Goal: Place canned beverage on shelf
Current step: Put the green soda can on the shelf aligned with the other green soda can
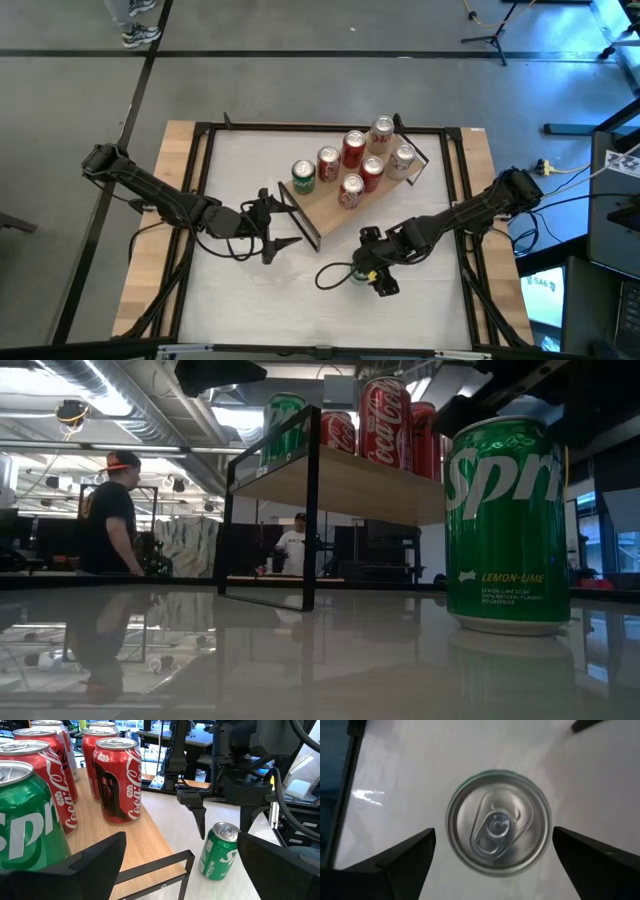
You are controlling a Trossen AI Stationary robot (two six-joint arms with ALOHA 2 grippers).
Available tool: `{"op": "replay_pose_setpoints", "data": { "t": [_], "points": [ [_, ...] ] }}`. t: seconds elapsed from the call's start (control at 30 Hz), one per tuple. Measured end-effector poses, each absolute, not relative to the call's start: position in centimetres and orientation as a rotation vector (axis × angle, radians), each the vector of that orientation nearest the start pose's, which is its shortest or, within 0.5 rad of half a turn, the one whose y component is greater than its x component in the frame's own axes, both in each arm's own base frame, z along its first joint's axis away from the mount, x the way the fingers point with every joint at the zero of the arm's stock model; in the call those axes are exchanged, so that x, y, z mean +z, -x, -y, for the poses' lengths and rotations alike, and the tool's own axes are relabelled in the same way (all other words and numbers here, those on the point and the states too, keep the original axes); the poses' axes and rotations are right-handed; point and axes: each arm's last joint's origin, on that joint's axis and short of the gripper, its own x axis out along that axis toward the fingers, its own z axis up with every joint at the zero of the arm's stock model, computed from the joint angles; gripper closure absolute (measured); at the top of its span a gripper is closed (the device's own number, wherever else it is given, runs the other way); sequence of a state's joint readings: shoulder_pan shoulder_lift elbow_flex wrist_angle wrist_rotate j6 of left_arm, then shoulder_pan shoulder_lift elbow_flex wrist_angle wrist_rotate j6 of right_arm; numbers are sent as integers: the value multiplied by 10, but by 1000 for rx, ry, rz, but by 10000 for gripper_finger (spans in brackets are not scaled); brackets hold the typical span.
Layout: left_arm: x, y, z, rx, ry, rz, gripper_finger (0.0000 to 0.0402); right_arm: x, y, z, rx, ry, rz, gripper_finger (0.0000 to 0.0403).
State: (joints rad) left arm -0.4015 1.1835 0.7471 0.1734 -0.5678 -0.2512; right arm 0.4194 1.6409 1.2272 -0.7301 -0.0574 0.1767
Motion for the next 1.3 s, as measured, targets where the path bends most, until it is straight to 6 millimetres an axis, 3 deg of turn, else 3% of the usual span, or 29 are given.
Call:
{"op": "replay_pose_setpoints", "data": {
  "t": [0.3,1.3],
  "points": [
    [275,-242,86,193,127,-210,32,235,-296,-134,257,-38,-1210,8],
    [275,-242,86,193,126,-211,32,224,-308,-139,277,-48,-1171,8]
  ]
}}
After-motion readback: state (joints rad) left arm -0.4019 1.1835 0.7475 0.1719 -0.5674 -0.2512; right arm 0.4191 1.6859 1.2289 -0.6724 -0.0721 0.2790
